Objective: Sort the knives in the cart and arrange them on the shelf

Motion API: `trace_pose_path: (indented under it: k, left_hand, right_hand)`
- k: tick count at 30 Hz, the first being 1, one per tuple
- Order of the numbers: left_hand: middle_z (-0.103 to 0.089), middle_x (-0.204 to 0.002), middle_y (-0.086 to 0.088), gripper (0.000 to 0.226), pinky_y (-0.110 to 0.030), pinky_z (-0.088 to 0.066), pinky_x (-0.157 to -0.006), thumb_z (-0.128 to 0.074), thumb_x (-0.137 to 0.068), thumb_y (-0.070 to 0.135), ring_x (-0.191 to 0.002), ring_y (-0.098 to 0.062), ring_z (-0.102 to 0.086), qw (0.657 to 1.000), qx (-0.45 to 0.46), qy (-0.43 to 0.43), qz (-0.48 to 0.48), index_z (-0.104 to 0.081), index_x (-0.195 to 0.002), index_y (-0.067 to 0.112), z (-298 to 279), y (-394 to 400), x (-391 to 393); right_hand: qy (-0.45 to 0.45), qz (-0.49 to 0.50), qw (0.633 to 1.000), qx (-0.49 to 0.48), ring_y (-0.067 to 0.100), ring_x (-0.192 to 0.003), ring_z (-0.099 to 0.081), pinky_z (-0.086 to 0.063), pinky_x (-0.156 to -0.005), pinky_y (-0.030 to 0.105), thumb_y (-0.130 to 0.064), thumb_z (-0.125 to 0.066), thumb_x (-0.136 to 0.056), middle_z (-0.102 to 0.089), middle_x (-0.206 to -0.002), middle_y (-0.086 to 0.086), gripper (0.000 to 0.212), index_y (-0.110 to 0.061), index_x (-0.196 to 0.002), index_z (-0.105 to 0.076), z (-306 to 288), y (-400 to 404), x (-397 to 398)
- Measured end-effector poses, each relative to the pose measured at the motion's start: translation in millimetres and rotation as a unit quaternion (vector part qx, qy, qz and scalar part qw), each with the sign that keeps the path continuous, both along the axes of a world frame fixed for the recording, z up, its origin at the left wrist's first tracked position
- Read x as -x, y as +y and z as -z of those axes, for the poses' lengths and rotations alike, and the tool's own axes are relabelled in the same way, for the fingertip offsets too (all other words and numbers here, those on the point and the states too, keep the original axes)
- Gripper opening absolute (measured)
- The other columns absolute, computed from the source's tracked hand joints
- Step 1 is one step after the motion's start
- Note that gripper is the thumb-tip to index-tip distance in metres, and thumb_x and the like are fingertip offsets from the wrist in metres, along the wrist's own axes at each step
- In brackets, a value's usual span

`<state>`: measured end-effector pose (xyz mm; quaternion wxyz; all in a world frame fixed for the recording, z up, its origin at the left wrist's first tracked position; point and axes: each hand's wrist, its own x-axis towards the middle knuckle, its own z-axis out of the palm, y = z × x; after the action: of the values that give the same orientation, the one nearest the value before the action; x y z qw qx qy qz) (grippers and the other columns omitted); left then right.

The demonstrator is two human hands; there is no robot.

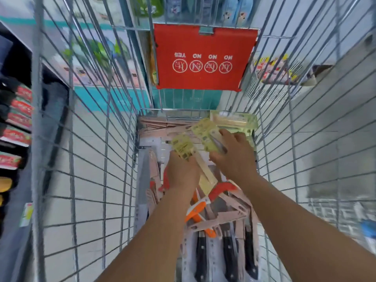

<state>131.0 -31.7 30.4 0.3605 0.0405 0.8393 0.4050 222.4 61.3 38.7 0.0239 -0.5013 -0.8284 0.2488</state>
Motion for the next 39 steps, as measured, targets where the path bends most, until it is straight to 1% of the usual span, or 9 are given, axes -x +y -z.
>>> trace_pose_path:
  k: [10, 17, 23, 24, 26, 29, 31, 34, 39]
  left_hand:
    - [-0.065, -0.083, -0.003, 0.009, -0.027, -0.045, -0.068, -0.056, -0.09, 0.011, -0.081, -0.024, -0.063, 0.993, -0.06, -0.086, -0.06, -0.065, -0.093, 0.013, 15.9, 46.6, 1.1]
    - [-0.066, -0.091, -0.007, 0.005, -0.045, -0.054, -0.087, -0.059, -0.089, 0.015, -0.09, -0.029, -0.065, 0.973, -0.048, -0.189, -0.126, -0.06, -0.086, 0.019, 38.5, 65.7, 0.9]
    - [-0.061, -0.119, -0.01, 0.024, -0.033, -0.046, -0.094, -0.051, -0.096, 0.021, -0.11, -0.028, -0.058, 0.935, -0.017, -0.289, -0.206, -0.054, -0.118, 0.012, 34.0, 86.3, -10.0]
    - [-0.058, -0.123, -0.011, 0.027, -0.03, -0.044, -0.091, -0.048, -0.098, 0.021, -0.109, -0.026, -0.057, 0.955, 0.006, -0.253, -0.156, -0.052, -0.123, 0.011, 28.3, 89.4, -12.7]
    - [-0.059, -0.121, -0.014, 0.031, -0.024, -0.049, -0.067, -0.047, -0.097, 0.012, -0.083, -0.022, -0.058, 0.889, -0.072, -0.351, -0.284, -0.05, -0.126, 0.004, 29.2, 100.6, -16.5]
    - [-0.059, -0.087, -0.017, 0.024, -0.022, -0.042, -0.05, -0.05, -0.09, 0.0, -0.058, -0.021, -0.051, 0.886, -0.063, -0.385, -0.252, -0.056, -0.113, 0.004, 32.4, 111.3, -25.3]
    - [-0.063, -0.092, -0.016, 0.023, -0.027, -0.047, -0.06, -0.058, -0.085, 0.008, -0.075, -0.025, -0.062, 0.924, -0.023, -0.352, -0.146, -0.057, -0.107, 0.002, 35.9, 115.6, -32.4]
    - [-0.05, -0.129, -0.019, 0.056, -0.038, -0.05, -0.088, -0.065, -0.074, 0.017, -0.113, -0.035, -0.053, 0.973, 0.087, -0.213, -0.033, -0.049, -0.127, 0.006, 39.8, 111.1, -33.7]
    - [-0.017, -0.151, -0.009, 0.071, -0.035, -0.032, -0.11, -0.049, -0.087, 0.002, -0.134, -0.03, -0.03, 0.982, 0.089, -0.021, 0.164, -0.02, -0.15, 0.019, 54.5, 91.7, -25.0]
  right_hand:
    - [-0.145, -0.107, 0.975, -0.128, 0.028, -0.131, -0.031, -0.019, -0.107, 0.042, -0.033, -0.061, -0.081, -0.04, -0.139, 0.0, 0.063, -0.028, -0.14, -0.038, 13.5, 96.2, 22.6]
    - [-0.189, -0.031, 0.975, -0.111, 0.029, -0.144, -0.008, -0.01, -0.115, 0.044, -0.009, -0.047, -0.088, -0.007, -0.158, 0.004, 0.074, -0.032, -0.15, -0.013, 34.5, 112.5, 17.7]
    - [-0.022, 0.08, 0.991, -0.108, 0.033, -0.122, -0.04, -0.031, -0.102, 0.042, -0.015, -0.054, -0.087, -0.044, -0.131, 0.01, 0.038, -0.02, -0.124, -0.057, 28.0, 73.0, 13.4]
    - [-0.007, 0.082, 0.99, -0.115, 0.035, -0.117, -0.045, -0.034, -0.099, 0.043, -0.014, -0.056, -0.085, -0.049, -0.124, 0.012, 0.032, -0.017, -0.116, -0.062, 32.4, 64.3, 10.1]
    - [0.014, 0.1, 0.986, -0.13, 0.037, -0.107, -0.052, -0.038, -0.095, 0.043, -0.014, -0.057, -0.079, -0.055, -0.114, 0.014, 0.027, -0.014, -0.104, -0.068, 42.2, 50.7, 2.9]
    - [-0.009, 0.131, 0.988, -0.082, 0.032, -0.115, -0.046, -0.034, -0.098, 0.04, -0.014, -0.057, -0.083, -0.053, -0.122, 0.01, 0.03, -0.019, -0.111, -0.065, 55.8, 42.8, -5.6]
    - [-0.04, 0.12, 0.99, -0.054, 0.031, -0.124, -0.04, -0.033, -0.105, 0.04, -0.011, -0.057, -0.082, -0.047, -0.133, 0.008, 0.04, -0.022, -0.12, -0.059, 64.7, 43.9, -10.9]
    - [-0.035, 0.118, 0.992, 0.011, 0.03, -0.135, -0.031, -0.029, -0.111, 0.045, -0.008, -0.055, -0.083, -0.037, -0.145, 0.004, 0.052, -0.026, -0.131, -0.048, 70.0, 47.9, -14.3]
    - [-0.094, 0.065, 0.993, 0.009, 0.027, -0.142, -0.019, -0.025, -0.115, 0.042, -0.006, -0.051, -0.084, -0.017, -0.156, 0.004, 0.073, -0.024, -0.149, -0.022, 71.3, 45.3, -15.6]
